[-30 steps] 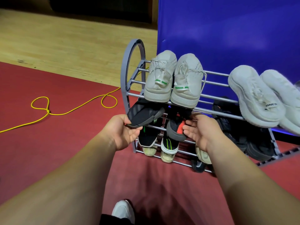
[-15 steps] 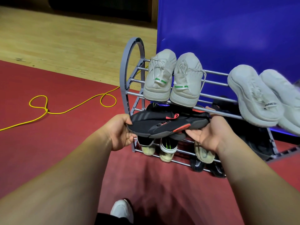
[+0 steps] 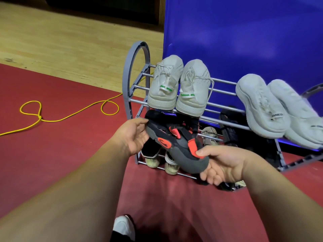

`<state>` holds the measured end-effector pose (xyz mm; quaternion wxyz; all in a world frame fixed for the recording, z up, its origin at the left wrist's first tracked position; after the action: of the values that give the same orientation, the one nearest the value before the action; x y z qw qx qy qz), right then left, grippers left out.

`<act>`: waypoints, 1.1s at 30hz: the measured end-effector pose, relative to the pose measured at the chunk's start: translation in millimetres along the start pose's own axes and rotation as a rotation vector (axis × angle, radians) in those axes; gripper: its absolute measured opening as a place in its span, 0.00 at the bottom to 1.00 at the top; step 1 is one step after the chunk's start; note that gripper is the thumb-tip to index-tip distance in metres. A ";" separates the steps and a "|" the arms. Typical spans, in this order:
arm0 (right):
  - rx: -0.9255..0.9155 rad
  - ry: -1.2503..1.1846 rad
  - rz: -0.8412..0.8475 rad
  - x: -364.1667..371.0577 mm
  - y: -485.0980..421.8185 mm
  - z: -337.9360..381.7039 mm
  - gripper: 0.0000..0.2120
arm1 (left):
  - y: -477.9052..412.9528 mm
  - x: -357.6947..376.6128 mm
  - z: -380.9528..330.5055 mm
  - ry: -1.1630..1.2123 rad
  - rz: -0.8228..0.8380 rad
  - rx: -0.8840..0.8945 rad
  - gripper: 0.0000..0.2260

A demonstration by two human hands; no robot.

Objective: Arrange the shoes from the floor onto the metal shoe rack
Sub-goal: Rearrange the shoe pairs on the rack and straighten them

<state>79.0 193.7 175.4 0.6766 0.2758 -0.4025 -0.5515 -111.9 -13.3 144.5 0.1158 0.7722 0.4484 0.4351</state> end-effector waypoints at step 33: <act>-0.304 -0.656 -0.171 92.0 -117.5 27.7 0.20 | -1.5 -28.3 14.6 -0.580 -0.202 0.005 0.04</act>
<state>0.1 78.4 116.1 0.4964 0.0134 -0.4869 -0.7186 -107.7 -31.9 118.9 0.2796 0.8161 0.4721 0.1815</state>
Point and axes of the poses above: each hand's wrist, its own y-axis away from the middle knuckle, its own x-axis out of the palm, z = x × y, the point moved 1 cm from there along -y, towards the middle knuckle, and after that the axes turned 5 degrees about z, right-handed, at the moved point
